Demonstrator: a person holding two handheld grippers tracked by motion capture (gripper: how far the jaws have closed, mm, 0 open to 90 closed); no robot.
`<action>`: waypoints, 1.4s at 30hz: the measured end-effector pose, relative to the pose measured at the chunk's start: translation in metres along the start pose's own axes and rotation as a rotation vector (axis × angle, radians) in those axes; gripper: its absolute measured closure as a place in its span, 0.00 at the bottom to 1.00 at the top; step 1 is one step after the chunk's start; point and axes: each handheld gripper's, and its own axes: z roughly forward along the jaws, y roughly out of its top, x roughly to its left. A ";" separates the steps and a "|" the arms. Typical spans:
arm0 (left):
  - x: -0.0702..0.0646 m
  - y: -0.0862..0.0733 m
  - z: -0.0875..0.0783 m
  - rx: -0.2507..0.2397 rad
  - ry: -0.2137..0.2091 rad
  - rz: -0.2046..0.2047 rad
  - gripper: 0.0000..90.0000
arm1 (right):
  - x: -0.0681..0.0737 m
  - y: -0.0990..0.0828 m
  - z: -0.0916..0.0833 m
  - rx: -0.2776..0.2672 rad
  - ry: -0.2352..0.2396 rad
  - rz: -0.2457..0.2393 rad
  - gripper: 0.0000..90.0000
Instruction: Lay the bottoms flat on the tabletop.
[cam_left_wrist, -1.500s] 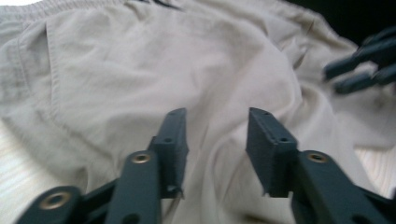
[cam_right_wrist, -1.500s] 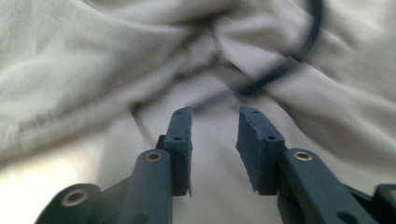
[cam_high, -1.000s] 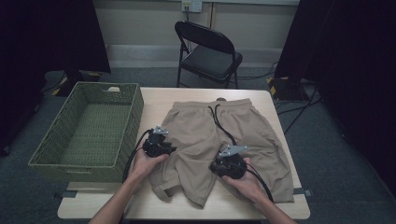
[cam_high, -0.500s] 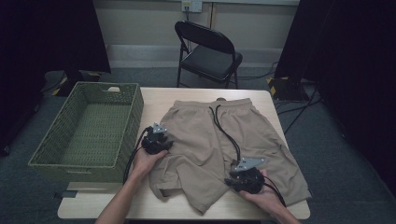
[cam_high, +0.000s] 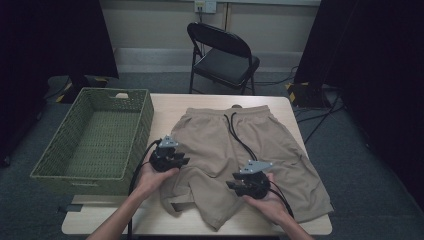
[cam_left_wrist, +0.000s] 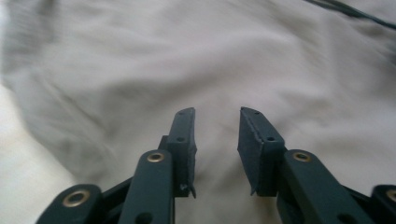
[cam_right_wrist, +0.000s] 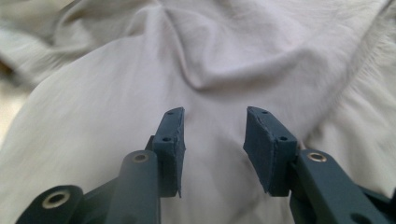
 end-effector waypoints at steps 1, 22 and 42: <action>-0.003 -0.003 -0.003 -0.002 0.003 0.021 0.75 | -0.002 0.004 0.007 0.009 -0.006 0.007 0.65; -0.052 -0.041 -0.047 0.037 -0.272 0.103 0.46 | -0.032 0.003 0.039 0.067 -0.071 0.094 0.64; -0.026 -0.040 -0.074 -0.090 -0.185 0.033 0.99 | -0.036 -0.001 0.036 0.069 -0.083 0.089 0.64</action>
